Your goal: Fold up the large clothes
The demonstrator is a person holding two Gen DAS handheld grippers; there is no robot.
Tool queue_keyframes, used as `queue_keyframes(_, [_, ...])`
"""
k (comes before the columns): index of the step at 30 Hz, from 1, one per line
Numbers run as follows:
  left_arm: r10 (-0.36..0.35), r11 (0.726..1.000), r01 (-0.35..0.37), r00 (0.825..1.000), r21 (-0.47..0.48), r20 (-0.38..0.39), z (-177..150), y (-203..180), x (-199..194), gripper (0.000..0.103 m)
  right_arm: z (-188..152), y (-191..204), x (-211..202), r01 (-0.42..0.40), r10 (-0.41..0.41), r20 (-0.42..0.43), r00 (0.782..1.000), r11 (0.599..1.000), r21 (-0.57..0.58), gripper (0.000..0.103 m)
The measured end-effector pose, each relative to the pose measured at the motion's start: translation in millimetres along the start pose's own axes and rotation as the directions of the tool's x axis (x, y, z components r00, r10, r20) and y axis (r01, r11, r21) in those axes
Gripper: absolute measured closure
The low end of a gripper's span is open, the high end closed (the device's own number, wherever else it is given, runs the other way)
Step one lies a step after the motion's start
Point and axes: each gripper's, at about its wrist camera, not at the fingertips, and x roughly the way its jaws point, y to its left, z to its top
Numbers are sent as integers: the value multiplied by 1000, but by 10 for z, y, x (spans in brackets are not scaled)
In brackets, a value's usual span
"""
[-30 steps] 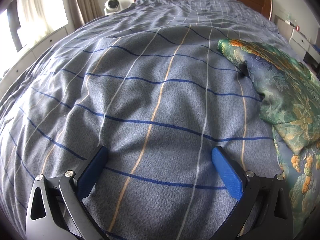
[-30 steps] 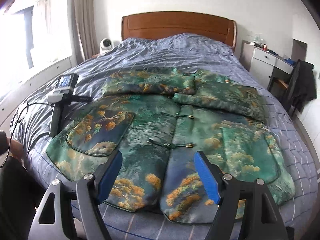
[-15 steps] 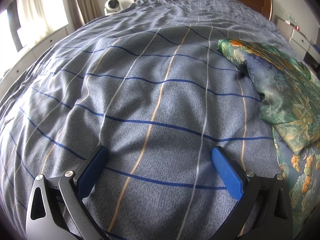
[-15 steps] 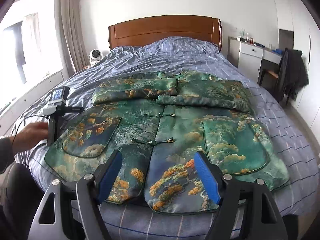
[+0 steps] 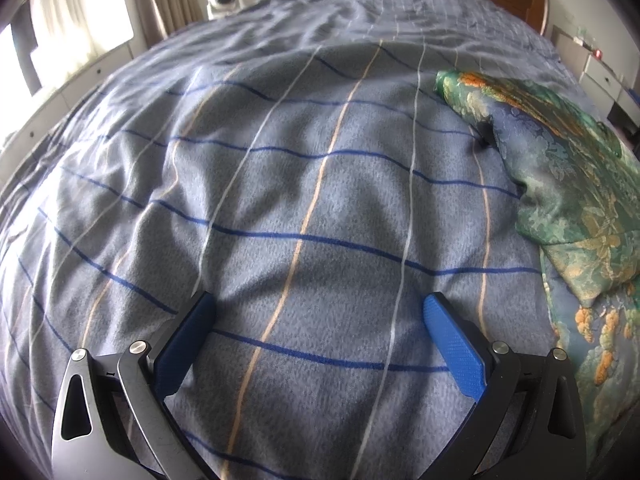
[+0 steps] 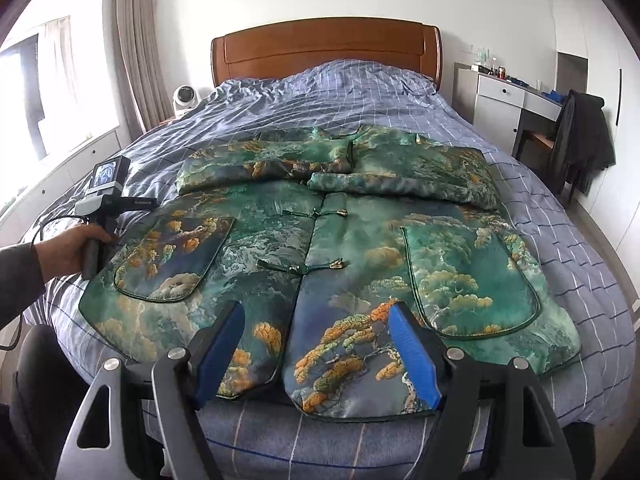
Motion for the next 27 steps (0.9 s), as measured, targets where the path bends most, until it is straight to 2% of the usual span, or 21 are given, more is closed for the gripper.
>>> queue_keyframes(4, [-36,999,37,999,26,-32,-16,50,-93,0,18,-40,-27,6,-6,13,1000,1000,16,27])
queue_keyframes(9, [-59,996,56,997,71,40,-217,149,-647,1,90,-181,-96,19,-21,45,999,999,43,27])
queue_keyframes(11, [-108,990,100,991,99,75,-347,191,-970,1,167,-300,-148,29,-32,63,998,999,44,27])
queue_keyframes(14, [-242,962,225,965,151,105,-609,235,-1510,0,349,-665,-247,94,-96,84,992,995,24,27])
queue_keyframes(17, [-350,925,334,934,183,65,-926,180,-1771,0,393,-1079,-213,172,-172,22,985,985,1,22])
queue_keyframes(19, [-364,916,354,931,189,15,-1117,72,-1770,0,330,-1419,-163,206,-205,-38,978,978,21,22])
queue_keyframes(22, [-391,901,391,919,189,-40,-1238,-104,-1671,0,171,-1888,11,166,-150,-168,974,982,87,22])
queue_keyframes(27, [-438,881,447,894,155,-92,-1356,-341,-1517,1,-51,-2278,331,111,-58,-288,956,979,170,22])
